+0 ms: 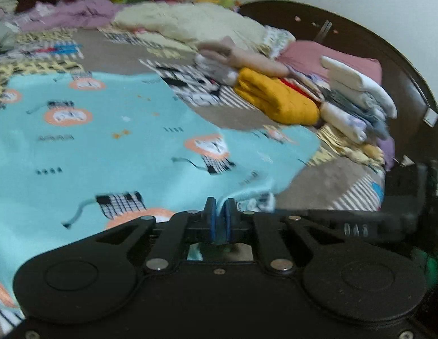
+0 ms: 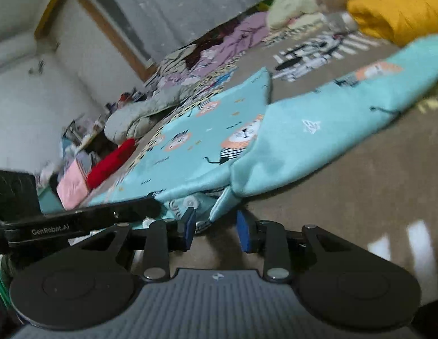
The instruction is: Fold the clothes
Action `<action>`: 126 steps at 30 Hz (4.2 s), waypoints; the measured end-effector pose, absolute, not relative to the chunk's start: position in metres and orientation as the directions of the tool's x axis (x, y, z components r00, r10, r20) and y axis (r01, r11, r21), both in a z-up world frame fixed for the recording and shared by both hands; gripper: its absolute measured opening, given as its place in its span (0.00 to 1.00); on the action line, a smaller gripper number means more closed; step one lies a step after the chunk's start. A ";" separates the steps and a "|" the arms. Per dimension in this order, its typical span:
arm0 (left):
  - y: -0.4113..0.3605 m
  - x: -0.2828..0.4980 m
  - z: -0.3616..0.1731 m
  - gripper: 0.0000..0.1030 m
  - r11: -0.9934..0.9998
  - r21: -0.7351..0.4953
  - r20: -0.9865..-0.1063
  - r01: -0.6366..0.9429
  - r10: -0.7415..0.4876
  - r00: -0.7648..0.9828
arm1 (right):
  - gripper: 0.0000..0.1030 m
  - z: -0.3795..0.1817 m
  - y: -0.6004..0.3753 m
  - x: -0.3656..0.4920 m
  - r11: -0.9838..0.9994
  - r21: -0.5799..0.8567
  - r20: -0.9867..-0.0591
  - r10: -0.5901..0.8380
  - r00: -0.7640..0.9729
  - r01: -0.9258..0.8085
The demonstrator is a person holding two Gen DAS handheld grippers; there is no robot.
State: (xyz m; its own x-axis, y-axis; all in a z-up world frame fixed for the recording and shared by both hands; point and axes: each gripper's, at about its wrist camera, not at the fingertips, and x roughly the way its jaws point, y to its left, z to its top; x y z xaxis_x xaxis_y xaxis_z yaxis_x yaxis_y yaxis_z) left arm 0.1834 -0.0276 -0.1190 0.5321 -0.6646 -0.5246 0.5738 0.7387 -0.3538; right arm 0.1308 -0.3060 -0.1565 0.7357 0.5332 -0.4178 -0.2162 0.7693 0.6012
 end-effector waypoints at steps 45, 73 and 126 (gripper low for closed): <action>-0.068 0.139 -0.127 0.05 0.688 0.382 -0.436 0.617 -0.455 0.777 | 0.31 -0.129 -0.281 0.121 0.890 0.376 -0.465 0.422 0.778 -0.257; -0.063 0.130 -0.135 0.12 0.632 0.425 -0.465 0.647 -0.461 0.756 | 0.31 -0.139 -0.283 0.137 0.873 0.435 -0.474 0.430 0.768 -0.220; -0.065 0.099 -0.141 0.23 0.443 0.560 -0.488 0.700 -0.506 0.711 | 0.31 -0.120 -0.255 0.117 0.908 0.092 -0.475 0.400 0.784 -0.408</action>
State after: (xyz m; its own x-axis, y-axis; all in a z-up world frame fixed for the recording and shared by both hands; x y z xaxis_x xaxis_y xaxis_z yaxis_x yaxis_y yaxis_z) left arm 0.0988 -0.0645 -0.1407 0.7112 -0.5062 -0.4878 0.6997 0.4432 0.5603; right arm 0.1166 -0.2554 -0.1200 0.7835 0.4004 -0.4751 -0.4085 0.9082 0.0918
